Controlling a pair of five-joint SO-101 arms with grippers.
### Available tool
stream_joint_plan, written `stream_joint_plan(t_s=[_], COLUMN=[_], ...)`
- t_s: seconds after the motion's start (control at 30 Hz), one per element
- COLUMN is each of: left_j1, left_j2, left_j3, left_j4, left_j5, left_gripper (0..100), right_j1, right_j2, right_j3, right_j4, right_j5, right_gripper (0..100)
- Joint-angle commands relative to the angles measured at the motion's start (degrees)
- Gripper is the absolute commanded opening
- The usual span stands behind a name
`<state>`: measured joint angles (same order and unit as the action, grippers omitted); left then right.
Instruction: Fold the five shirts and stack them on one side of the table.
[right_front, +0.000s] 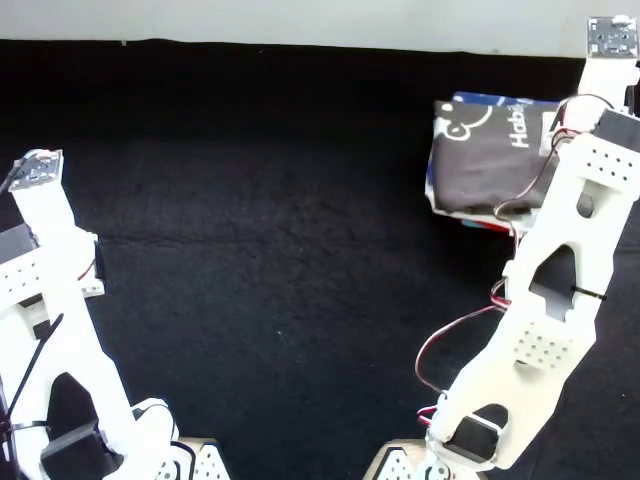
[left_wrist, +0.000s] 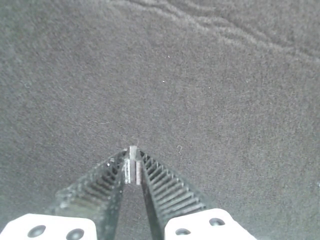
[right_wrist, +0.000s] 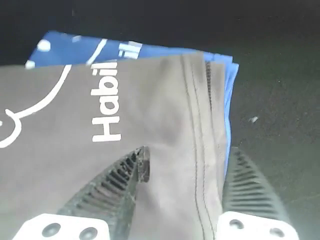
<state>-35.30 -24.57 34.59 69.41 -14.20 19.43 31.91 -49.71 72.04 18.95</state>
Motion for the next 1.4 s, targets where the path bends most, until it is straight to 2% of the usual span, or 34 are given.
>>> stream_joint_plan(t_s=[0.0,0.13,0.23,0.3,0.57,0.77,0.9,1.07,1.23,1.37], left_j1=[0.66,0.92,0.92,0.75,0.92,0.92,1.01,1.54,9.27,17.27], left_j2=[-2.15,-2.15,-2.15,-2.15,-2.15,-2.24,-6.11,-17.63,-28.70,-37.93], left_j3=[-0.48,-0.48,-0.48,-0.31,-0.13,-0.48,-2.95,-5.85,-2.77,1.54], left_j4=[-0.44,-0.44,-0.35,-0.35,-0.35,-0.18,5.27,10.37,15.82,19.78], left_j5=[-0.44,-0.44,-0.44,-0.44,-0.44,-0.44,-0.18,-0.26,-0.35,-0.44], left_gripper=[1,1,1,1,1,1,1,1,1,1], right_j1=[0.48,-2.24,-3.91,-3.65,3.56,4.44,3.82,0.31,-5.76,-7.78], right_j2=[-2.07,-1.80,-0.04,2.68,17.63,14.55,9.45,4.62,1.80,-2.42], right_j3=[-9.27,-14.20,-10.33,-7.78,-5.58,-9.98,-19.21,-30.55,-39.69,-41.10], right_j4=[-1.71,-1.27,-1.89,-3.30,-7.96,-9.36,-0.92,12.88,28.97,29.23], right_j5=[-4.92,-9.85,-8.00,-7.12,-6.95,-7.12,-7.12,-6.86,-6.77,-6.95], right_gripper=[21.5,16.8,0.4,2.9,0.7,0.8,0.9,0.9,0.9,0.9])
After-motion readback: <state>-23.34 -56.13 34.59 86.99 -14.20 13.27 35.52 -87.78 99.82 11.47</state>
